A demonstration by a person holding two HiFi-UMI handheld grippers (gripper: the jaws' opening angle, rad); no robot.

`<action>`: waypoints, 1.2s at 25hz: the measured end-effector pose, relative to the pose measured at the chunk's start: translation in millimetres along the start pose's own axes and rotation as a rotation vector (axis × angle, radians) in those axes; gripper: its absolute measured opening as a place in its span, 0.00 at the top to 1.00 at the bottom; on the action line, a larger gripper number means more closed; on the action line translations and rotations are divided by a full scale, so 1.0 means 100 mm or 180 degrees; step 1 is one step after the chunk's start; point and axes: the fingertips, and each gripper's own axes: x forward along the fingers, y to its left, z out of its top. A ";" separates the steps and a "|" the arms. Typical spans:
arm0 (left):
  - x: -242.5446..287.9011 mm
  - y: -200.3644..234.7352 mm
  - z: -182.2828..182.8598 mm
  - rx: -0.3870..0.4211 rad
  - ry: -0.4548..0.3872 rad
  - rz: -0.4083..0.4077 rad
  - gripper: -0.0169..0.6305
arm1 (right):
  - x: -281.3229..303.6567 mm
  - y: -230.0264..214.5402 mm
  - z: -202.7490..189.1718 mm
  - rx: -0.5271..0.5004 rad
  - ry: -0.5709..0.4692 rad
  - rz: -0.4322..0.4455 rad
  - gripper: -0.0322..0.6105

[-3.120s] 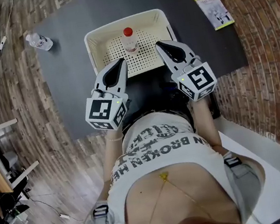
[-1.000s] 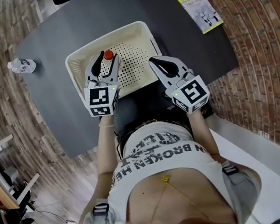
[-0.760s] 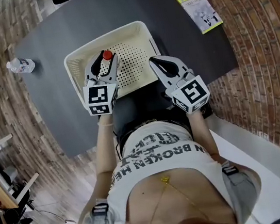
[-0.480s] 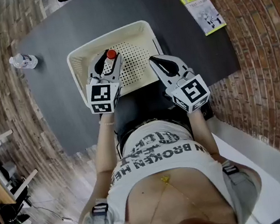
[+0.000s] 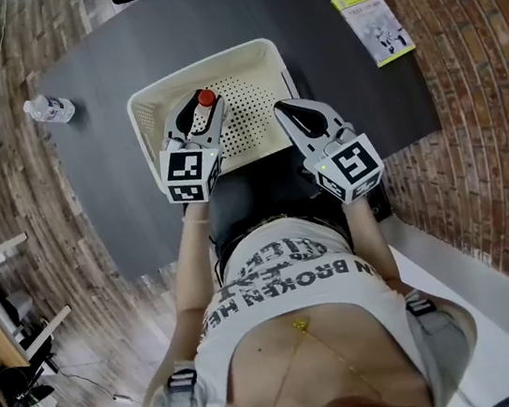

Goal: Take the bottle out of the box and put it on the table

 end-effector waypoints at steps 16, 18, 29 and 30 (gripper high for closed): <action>-0.01 0.00 -0.01 -0.0050 0.0001 0.0046 0.75 | -0.15 0.02 0.01 -0.0008 -0.0063 0.0036 0.94; -0.02 -0.01 0.00 -0.0035 0.0029 0.0028 0.75 | -0.18 0.03 0.03 -0.0022 -0.0076 0.0055 0.94; -0.32 -0.14 0.46 0.0003 -0.0117 0.0096 0.75 | -0.32 0.12 0.06 -0.0127 -0.0119 0.0196 0.94; -0.37 -0.16 0.54 0.0004 -0.0153 0.0112 0.75 | -0.34 0.12 0.06 -0.0135 -0.0118 0.0203 0.94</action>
